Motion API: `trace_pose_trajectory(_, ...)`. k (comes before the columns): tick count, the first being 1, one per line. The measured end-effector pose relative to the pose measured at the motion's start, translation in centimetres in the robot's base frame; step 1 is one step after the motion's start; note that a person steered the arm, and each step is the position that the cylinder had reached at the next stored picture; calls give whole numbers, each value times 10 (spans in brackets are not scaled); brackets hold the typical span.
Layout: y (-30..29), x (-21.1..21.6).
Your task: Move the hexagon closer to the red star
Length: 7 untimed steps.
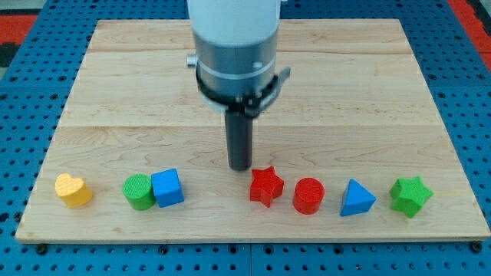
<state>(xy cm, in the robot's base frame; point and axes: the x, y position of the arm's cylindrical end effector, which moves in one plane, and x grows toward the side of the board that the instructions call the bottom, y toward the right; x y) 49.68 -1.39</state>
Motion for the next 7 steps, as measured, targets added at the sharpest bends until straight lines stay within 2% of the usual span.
trace_pose_trajectory(1,-17,-31)
trace_pose_trajectory(2,27,-49)
trace_pose_trajectory(3,71,-101)
trace_pose_trajectory(4,39,-159)
trace_pose_trajectory(5,-21,-168)
trace_pose_trajectory(6,-48,-154)
trace_pose_trajectory(7,-48,-154)
